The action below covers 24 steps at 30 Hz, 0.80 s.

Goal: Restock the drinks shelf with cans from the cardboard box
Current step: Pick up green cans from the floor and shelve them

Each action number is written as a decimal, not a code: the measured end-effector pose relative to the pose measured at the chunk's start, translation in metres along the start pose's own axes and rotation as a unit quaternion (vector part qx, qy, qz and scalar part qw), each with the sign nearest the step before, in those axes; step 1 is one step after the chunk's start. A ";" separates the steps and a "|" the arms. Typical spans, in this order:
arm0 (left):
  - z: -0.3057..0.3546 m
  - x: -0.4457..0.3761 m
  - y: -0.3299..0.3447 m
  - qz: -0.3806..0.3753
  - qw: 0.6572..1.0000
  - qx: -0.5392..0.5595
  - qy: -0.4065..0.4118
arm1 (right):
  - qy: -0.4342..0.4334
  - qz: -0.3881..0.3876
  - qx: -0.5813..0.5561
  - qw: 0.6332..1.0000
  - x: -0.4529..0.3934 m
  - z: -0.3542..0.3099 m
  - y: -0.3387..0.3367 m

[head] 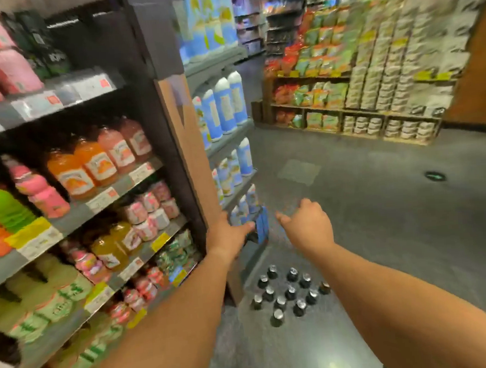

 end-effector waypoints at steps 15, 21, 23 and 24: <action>-0.108 0.110 0.159 -0.160 0.981 -0.087 -0.067 | 0.166 -0.038 0.032 0.985 0.194 0.161 0.004; -0.108 0.113 0.179 -0.141 0.982 -0.086 -0.092 | 0.140 -0.055 0.034 0.988 0.176 0.183 -0.005; -0.110 0.108 0.185 -0.134 0.982 -0.083 -0.105 | 0.140 -0.067 0.030 0.988 0.170 0.195 -0.002; -0.111 0.108 0.188 -0.131 0.982 -0.083 -0.111 | 0.140 -0.075 0.028 0.987 0.167 0.201 0.002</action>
Point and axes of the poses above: each hand's wrist, its own x-axis away from the middle knuckle, its own y-axis out of the palm, z = x × y, the point moved 9 cm from there along -x, towards the middle knuckle, and after that the axes turned 12 degrees about -y, right-handed, at the moved point
